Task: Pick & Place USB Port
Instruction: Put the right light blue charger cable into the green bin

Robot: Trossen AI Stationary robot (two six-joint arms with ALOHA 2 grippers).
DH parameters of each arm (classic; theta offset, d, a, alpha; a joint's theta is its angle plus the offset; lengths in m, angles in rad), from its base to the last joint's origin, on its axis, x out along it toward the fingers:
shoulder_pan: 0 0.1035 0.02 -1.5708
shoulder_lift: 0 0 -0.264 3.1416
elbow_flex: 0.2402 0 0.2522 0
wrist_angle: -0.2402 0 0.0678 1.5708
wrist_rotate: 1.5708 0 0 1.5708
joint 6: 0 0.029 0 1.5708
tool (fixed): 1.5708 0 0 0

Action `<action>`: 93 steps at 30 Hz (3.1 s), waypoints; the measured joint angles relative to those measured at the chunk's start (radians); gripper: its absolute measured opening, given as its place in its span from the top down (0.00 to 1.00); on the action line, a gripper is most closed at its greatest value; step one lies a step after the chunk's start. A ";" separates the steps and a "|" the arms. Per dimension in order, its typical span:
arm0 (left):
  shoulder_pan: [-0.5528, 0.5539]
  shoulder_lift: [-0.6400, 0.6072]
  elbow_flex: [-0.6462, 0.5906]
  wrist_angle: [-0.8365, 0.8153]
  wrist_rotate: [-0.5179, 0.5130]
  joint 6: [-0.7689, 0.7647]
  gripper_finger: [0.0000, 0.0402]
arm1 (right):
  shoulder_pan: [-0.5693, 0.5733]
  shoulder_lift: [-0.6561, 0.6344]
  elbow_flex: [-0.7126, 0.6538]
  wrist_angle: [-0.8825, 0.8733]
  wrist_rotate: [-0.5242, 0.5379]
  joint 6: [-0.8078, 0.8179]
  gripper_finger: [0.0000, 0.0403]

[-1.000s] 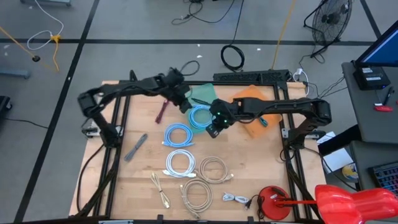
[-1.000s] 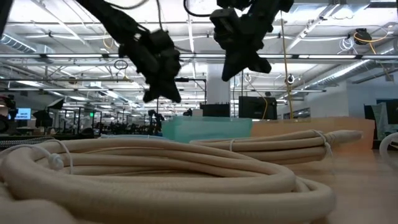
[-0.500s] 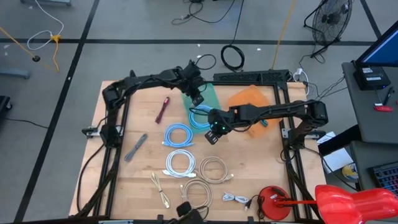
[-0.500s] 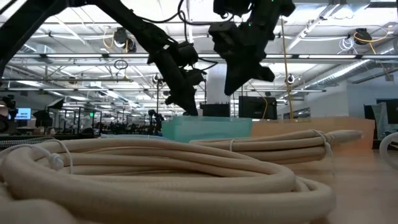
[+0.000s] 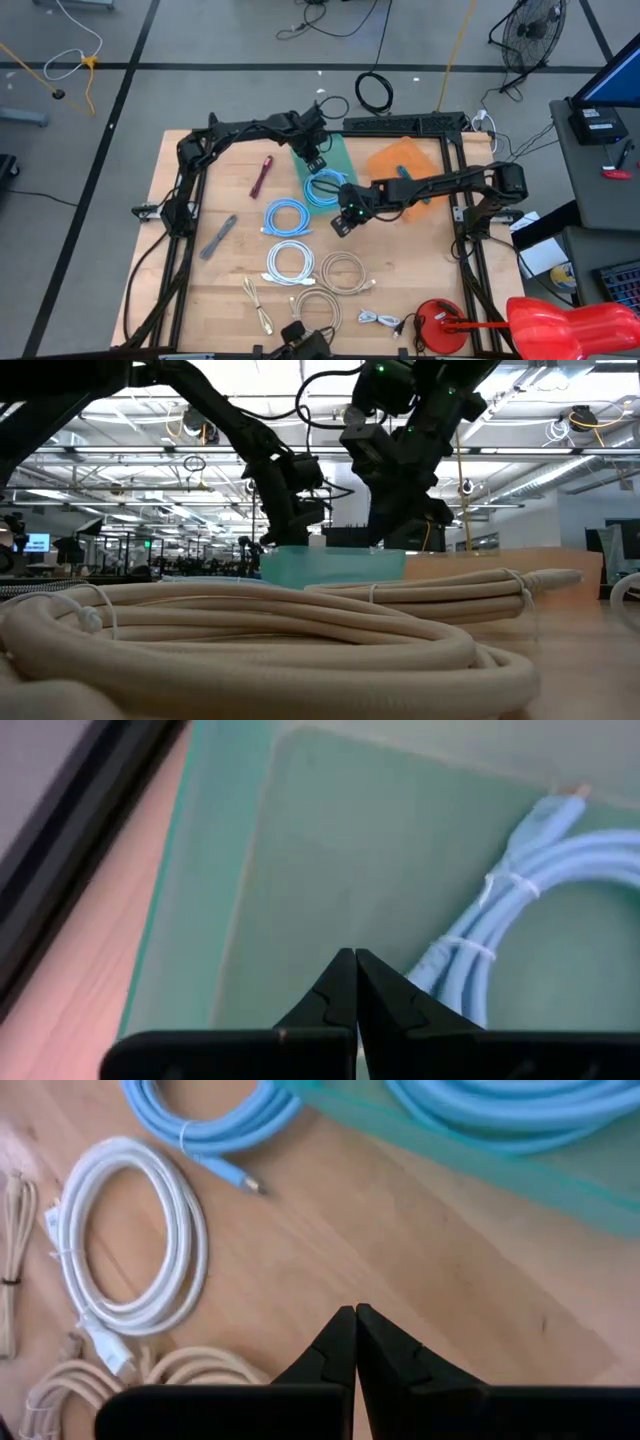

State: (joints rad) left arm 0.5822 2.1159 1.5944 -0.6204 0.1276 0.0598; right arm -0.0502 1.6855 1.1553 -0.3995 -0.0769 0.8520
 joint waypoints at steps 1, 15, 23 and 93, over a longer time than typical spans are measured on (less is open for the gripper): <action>-0.002 0.004 0.000 0.003 -0.001 0.004 1.00 | -0.001 0.000 0.000 0.010 0.004 0.000 1.00; -0.023 0.051 0.001 -0.067 -0.032 0.049 1.00 | -0.003 0.000 0.000 0.053 0.083 0.001 1.00; -0.023 0.051 0.001 -0.101 -0.024 0.058 1.00 | -0.014 0.000 0.000 0.059 0.104 0.001 1.00; -0.095 0.042 0.000 -0.283 0.161 0.069 1.00 | 0.004 0.144 -0.001 0.079 0.212 -0.052 1.00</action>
State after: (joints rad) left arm 0.4871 2.1576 1.5941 -0.9035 0.2889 0.1293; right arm -0.0467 1.8296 1.1545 -0.3206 0.1350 0.8001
